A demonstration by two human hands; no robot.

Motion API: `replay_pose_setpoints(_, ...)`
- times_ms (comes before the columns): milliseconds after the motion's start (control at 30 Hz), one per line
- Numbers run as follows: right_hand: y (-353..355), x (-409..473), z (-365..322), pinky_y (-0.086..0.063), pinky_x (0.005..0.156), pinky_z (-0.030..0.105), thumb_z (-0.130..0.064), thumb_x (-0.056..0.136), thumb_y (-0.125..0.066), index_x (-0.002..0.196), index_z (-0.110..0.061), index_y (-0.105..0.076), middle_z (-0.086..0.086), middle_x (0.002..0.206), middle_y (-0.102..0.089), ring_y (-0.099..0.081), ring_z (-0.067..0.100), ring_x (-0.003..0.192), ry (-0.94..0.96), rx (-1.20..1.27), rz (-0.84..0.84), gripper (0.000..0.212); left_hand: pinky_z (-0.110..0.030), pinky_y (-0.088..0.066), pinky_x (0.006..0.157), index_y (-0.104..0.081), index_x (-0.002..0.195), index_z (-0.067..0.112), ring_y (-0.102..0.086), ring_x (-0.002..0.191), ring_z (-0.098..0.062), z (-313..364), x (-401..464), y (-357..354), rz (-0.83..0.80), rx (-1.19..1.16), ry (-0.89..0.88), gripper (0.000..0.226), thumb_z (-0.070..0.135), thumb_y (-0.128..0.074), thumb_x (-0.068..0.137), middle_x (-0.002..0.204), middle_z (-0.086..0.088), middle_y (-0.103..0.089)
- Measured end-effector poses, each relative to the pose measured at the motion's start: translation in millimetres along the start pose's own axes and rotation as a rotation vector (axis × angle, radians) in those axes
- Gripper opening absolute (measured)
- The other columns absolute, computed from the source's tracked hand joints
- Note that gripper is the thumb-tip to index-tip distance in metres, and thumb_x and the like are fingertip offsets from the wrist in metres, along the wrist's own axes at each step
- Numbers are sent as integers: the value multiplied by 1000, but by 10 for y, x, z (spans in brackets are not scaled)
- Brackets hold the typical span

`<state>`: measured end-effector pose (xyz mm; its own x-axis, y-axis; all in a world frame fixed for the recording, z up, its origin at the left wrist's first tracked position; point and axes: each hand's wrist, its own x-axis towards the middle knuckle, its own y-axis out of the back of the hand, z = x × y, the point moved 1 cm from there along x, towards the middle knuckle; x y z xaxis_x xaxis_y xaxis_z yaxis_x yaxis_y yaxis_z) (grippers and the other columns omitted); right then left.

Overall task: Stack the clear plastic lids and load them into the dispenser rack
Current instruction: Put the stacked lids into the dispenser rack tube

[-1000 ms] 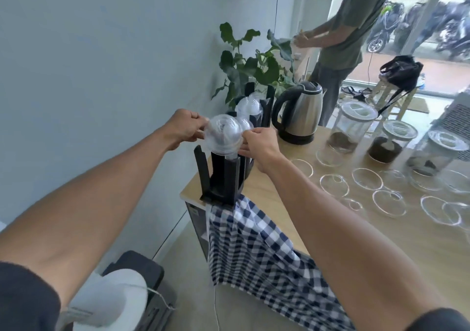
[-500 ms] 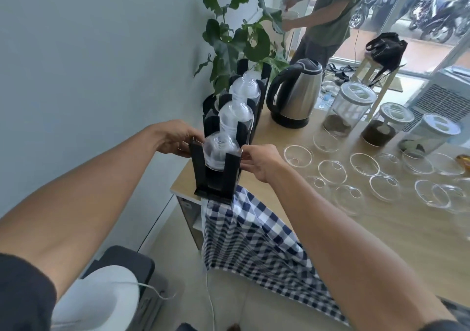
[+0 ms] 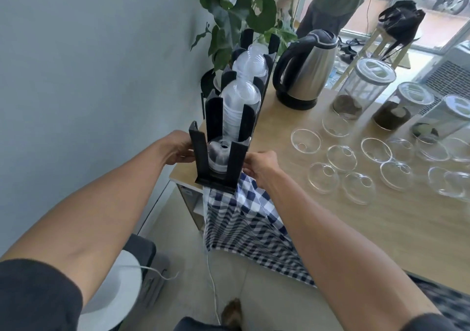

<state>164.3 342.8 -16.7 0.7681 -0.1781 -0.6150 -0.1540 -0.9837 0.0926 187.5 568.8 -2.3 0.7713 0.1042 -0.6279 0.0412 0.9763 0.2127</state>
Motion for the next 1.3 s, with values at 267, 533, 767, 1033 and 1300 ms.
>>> replay_pose_setpoints(267, -40, 102, 235, -43, 53, 32, 8, 91, -63, 72, -12, -47, 15, 77, -62, -55, 25, 70, 38, -147, 62, 32, -23, -40, 49, -68, 90, 13, -54, 49, -9, -252, 113, -62, 91, 111, 22, 8, 7, -63, 93, 73, -5, -63)
replay_pose_setpoints(533, -41, 162, 276, -46, 53, 32, -6, 85, -78, 83, -10, -60, 9, 79, -73, -70, 26, 69, 57, -139, 46, 18, -23, -25, 43, -61, 96, 14, -40, 48, -11, -290, 68, -69, 111, 64, 27, 11, 8, -66, 89, 82, -12, -54)
replay_pose_setpoints(767, 267, -17, 329, -60, 80, 44, -18, 95, -61, 107, -11, -65, 9, 101, -71, -67, 24, 83, 269, -305, 32, 15, -27, -43, 60, -66, 85, 10, -60, 77, -26, -456, -278, -125, 319, 65, -106, 11, 9, -56, 89, 91, -15, -67)
replay_pose_setpoints(1033, 816, -335, 612, -39, 116, 44, -28, 100, -56, 153, -8, -41, 10, 158, -44, -40, 28, 144, 596, -897, -116, 58, -41, -43, 109, -43, 154, 12, -50, 139, -35, -917, -1036, -531, 419, 506, -124, 66, 29, -53, 91, 155, -11, -51)
replay_pose_setpoints(1300, 1637, -545, 802, -21, 123, 55, -42, 100, -56, 153, -10, -35, 13, 165, -29, -19, 34, 155, 693, -1119, -109, 66, -49, -53, 95, -54, 135, 22, -60, 117, -35, -1016, -1618, -1543, 411, 701, -182, 51, 38, -52, 87, 134, -8, -63)
